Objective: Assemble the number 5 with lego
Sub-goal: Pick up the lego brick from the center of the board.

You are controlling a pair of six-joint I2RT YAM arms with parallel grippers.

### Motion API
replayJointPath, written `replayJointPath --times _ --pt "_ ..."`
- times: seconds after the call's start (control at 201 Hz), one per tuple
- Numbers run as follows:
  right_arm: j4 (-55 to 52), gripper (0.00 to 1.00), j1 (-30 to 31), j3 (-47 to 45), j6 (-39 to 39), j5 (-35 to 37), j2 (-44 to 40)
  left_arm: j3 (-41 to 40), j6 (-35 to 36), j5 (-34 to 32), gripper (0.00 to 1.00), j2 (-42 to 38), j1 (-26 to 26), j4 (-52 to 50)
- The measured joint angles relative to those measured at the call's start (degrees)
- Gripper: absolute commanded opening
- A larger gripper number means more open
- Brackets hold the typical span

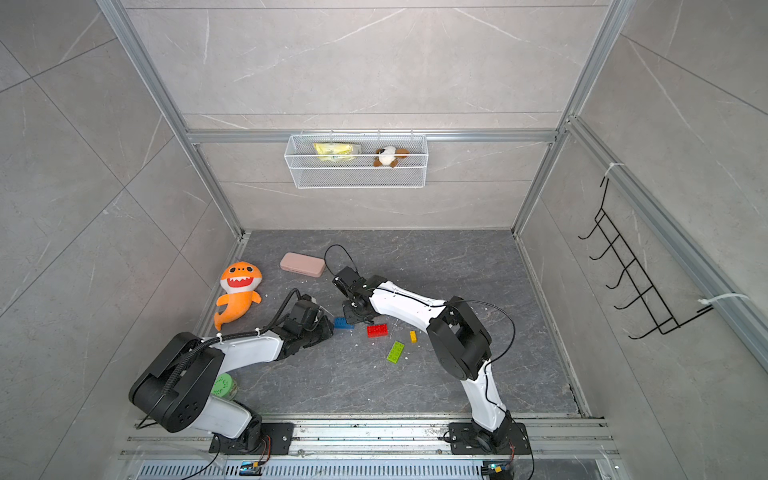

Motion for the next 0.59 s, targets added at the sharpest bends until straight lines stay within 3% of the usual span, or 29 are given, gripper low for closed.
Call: replayJointPath --times 0.592 --pt "-1.1 0.14 0.2 1.5 1.5 -0.8 2.0 -1.7 -2.3 1.4 0.24 -0.9 -2.5 1.8"
